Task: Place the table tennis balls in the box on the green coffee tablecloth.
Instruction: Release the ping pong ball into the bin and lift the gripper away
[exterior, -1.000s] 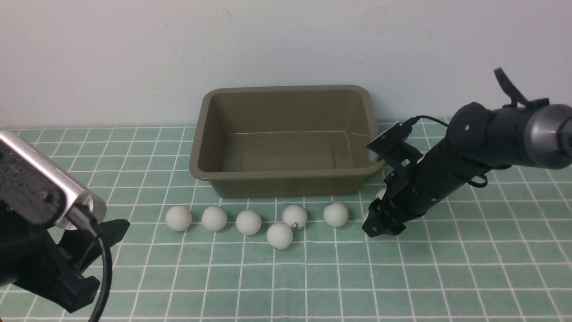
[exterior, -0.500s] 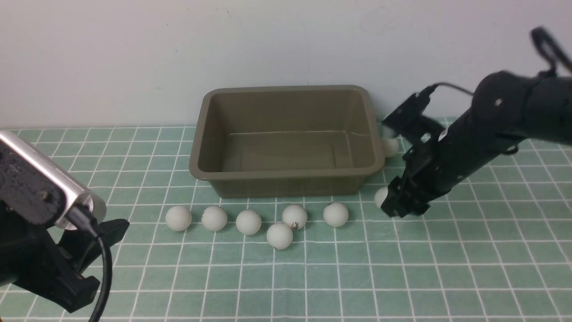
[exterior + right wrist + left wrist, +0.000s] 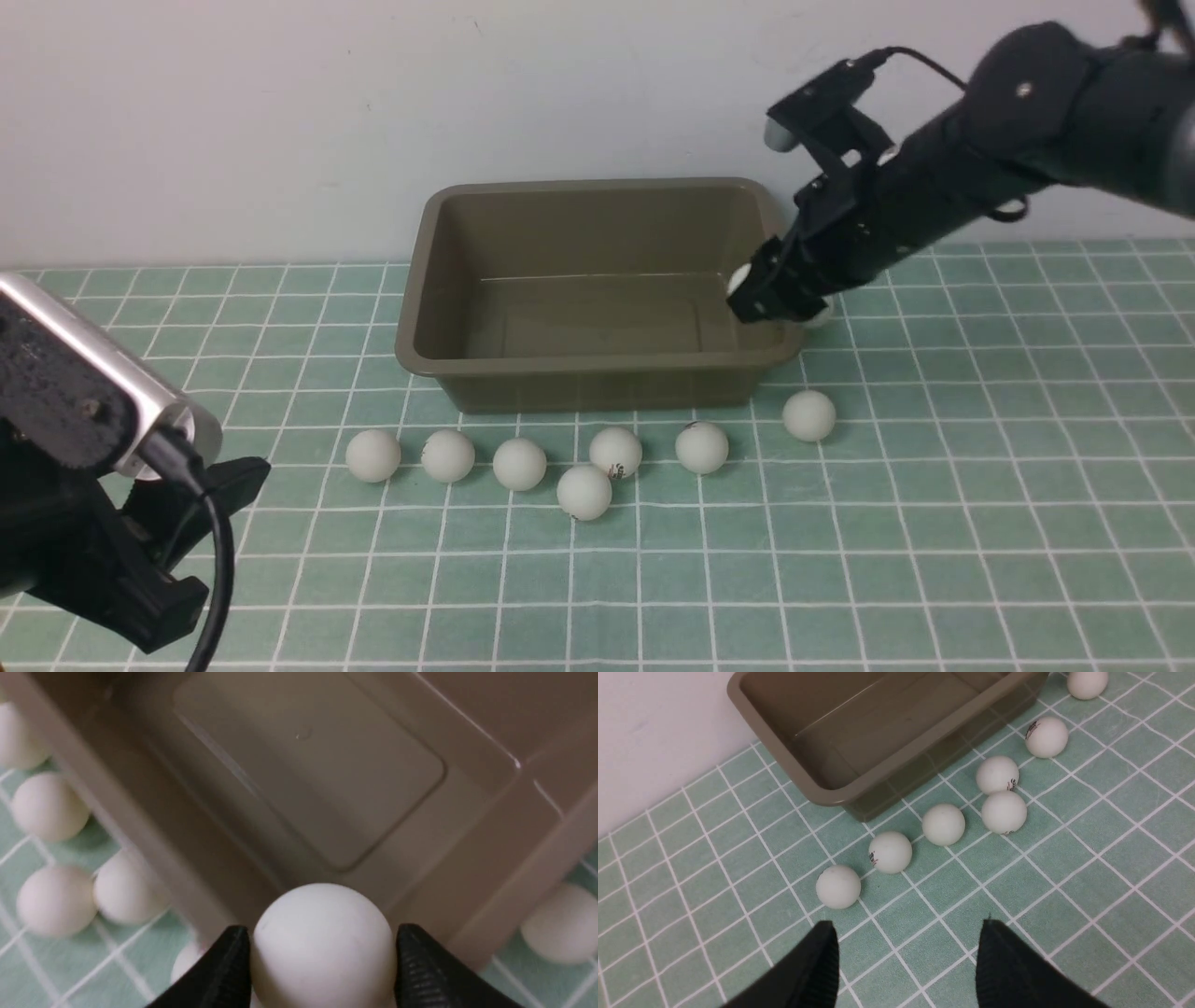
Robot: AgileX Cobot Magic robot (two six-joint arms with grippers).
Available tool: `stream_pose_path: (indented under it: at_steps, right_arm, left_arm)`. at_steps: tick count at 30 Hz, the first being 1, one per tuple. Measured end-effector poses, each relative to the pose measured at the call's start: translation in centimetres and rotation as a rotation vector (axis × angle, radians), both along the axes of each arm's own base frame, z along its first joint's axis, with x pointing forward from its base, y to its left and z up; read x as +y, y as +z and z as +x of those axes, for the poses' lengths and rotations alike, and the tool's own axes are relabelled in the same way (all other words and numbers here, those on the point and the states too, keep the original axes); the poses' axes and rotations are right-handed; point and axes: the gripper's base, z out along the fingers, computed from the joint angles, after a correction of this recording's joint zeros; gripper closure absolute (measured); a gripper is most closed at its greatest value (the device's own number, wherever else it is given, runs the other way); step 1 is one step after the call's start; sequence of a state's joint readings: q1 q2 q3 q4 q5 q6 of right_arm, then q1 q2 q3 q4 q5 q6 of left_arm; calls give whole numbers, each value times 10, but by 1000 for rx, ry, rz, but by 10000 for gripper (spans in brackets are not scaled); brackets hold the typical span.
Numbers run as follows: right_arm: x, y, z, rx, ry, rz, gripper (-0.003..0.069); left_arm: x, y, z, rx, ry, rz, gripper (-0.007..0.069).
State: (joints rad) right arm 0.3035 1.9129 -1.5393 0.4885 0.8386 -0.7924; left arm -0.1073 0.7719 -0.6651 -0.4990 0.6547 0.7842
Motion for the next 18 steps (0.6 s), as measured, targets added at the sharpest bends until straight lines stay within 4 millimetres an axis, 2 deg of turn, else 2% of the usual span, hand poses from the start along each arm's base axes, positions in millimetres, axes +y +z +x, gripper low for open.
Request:
stream_pose_path:
  at_steps: [3,8,11,15,18]
  right_arm:
    - [10,-19,25,36,16,0,299]
    - [14,-30,37,71,31,-10,299]
    - [15,-26,40,59,36,-12,286]
    - [13,-21,39,43,44,-34,179]
    - [8,-10,36,13,50,-77,170]
  left_arm:
    - [0,0,0,2,0,-1,262]
    - [0,-1,-1,10,-3,-2,262]
    - [-1,-1,-1,23,-10,-1,262]
    - [-1,-2,-2,23,-10,-1,262]
    - [-1,-2,-2,23,-10,-1,262]
